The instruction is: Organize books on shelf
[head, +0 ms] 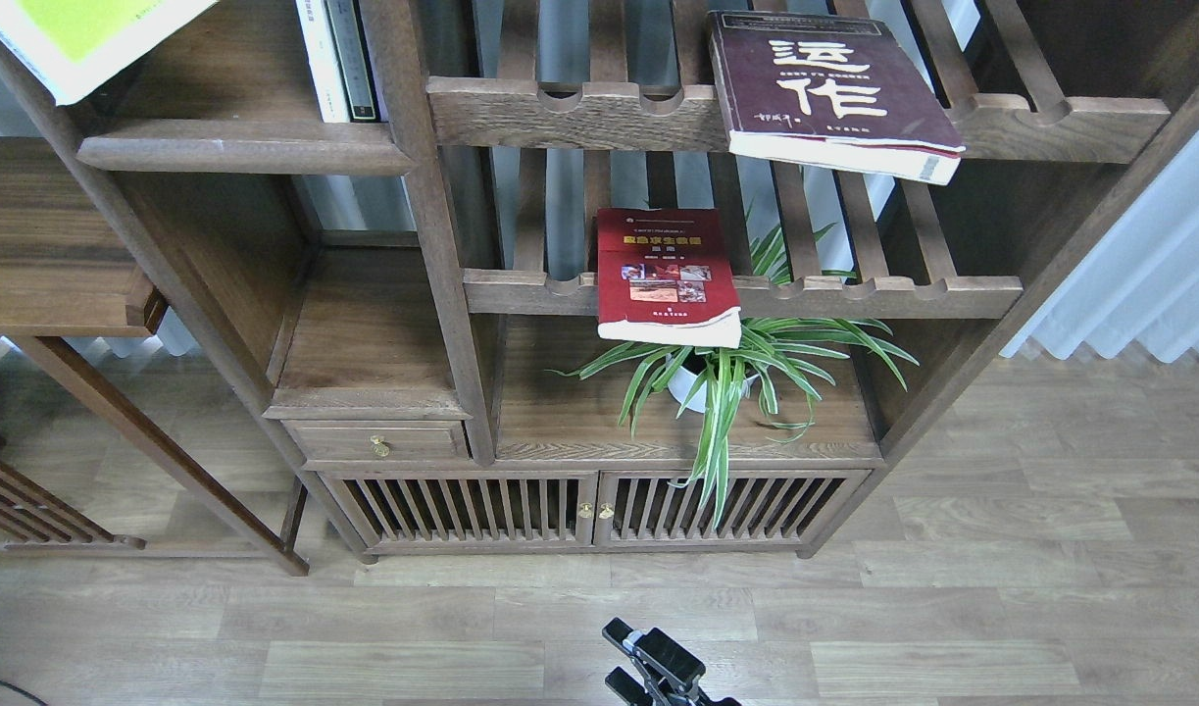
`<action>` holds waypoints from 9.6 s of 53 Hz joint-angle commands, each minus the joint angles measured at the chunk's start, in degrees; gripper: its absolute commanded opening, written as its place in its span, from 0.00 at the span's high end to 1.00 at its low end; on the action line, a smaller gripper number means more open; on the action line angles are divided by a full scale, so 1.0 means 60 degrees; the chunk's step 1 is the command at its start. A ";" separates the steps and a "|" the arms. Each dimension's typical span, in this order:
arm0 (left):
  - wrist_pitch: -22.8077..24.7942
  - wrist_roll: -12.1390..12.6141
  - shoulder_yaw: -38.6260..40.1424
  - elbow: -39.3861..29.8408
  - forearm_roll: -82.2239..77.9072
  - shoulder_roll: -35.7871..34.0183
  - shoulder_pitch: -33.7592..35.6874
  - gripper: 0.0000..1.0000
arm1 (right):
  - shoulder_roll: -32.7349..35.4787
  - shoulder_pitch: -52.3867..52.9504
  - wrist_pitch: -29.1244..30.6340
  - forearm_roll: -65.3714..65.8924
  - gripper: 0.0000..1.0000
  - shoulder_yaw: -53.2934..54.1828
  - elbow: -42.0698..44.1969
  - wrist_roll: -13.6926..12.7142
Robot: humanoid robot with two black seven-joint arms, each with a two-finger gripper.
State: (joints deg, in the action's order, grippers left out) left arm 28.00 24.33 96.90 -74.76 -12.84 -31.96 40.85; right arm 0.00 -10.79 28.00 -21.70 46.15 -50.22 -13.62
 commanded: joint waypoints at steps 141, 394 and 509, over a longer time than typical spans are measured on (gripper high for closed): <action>-0.0213 -0.7307 -0.4533 0.6425 -0.4993 0.1870 0.3416 0.95 | 0.0000 0.1052 0.0000 -0.0382 0.02 0.0365 -0.0726 0.0014; 0.0001 -0.7131 -0.2526 0.0829 -0.1273 0.1181 -0.4640 0.00 | 0.0806 0.1447 0.0000 -0.0485 0.04 0.3528 -0.6278 0.0834; 0.0001 -0.7263 -0.2292 0.0961 -0.1258 0.1327 -0.4889 0.00 | 0.0776 0.0336 0.0000 -0.1597 0.95 0.5668 -0.7069 0.2256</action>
State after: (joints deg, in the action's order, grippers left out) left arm 28.00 -18.97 83.25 -69.01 -20.42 -24.76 12.20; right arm 3.79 -2.92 27.78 -30.32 80.29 -91.73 0.03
